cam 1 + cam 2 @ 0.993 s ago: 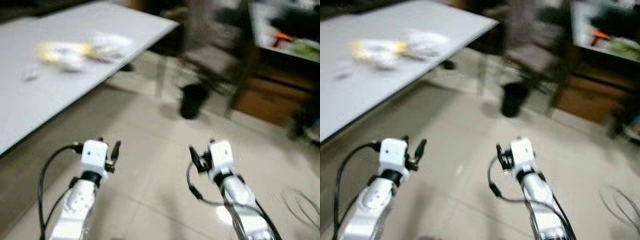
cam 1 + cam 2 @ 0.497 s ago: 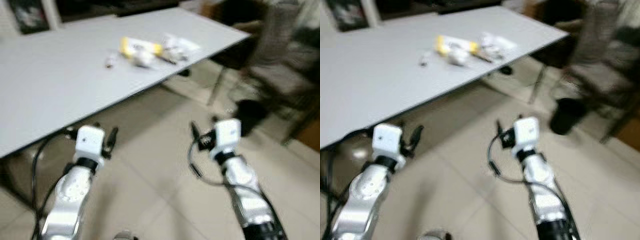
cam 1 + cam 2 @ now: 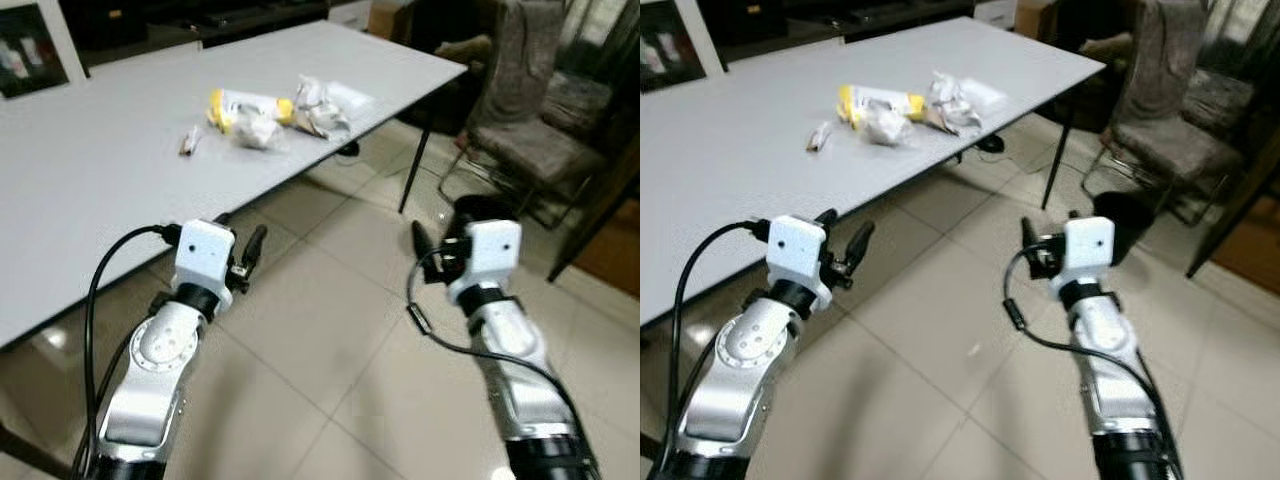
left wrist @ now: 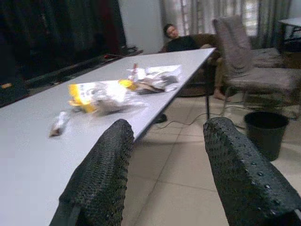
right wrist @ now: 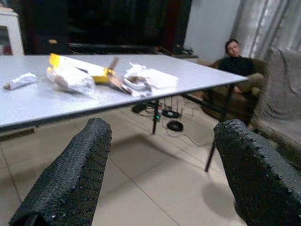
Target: Picking trash to rubbish bin
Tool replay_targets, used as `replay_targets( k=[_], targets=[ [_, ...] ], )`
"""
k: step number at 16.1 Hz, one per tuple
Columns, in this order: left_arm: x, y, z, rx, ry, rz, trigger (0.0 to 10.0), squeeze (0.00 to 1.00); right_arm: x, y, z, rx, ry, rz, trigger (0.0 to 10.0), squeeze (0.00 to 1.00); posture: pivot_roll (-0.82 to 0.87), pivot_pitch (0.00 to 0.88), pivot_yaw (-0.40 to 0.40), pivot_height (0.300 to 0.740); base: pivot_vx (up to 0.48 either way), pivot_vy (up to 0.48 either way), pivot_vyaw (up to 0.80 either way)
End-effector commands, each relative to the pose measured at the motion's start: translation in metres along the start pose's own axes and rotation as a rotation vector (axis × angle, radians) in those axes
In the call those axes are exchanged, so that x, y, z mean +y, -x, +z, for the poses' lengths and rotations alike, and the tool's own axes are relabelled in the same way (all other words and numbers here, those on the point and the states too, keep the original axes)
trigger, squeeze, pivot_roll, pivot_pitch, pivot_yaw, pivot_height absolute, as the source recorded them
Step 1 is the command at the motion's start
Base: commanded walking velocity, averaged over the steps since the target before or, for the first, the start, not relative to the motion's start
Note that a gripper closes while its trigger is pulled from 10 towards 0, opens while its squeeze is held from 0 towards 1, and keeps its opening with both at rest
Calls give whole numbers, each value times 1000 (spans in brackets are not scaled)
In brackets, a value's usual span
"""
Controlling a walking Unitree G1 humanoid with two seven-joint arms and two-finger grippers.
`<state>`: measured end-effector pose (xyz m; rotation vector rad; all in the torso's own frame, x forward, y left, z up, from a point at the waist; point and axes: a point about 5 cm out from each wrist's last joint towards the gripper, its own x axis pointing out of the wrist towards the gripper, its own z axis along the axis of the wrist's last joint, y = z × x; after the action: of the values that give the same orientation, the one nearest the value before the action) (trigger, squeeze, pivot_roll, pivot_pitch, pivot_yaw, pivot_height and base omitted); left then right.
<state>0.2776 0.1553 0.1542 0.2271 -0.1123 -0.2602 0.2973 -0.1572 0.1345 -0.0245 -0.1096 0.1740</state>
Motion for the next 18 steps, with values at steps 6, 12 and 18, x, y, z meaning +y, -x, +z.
replay_targets(
  k=[6,12,18],
  targets=[
    [6,2,-3,34,-2,15,10000,0,16,-6,9,-4,56,115,10000,0,-24,17,-59,740,307,0,0],
    [6,4,-6,57,-4,13,10000,0,18,-4,4,25,22,112,10000,0,-20,29,-57,740,307,0,400],
    [10,5,-6,68,9,23,10000,0,24,-3,-6,72,31,116,10000,0,-18,31,-50,740,289,0,0]
  ],
)
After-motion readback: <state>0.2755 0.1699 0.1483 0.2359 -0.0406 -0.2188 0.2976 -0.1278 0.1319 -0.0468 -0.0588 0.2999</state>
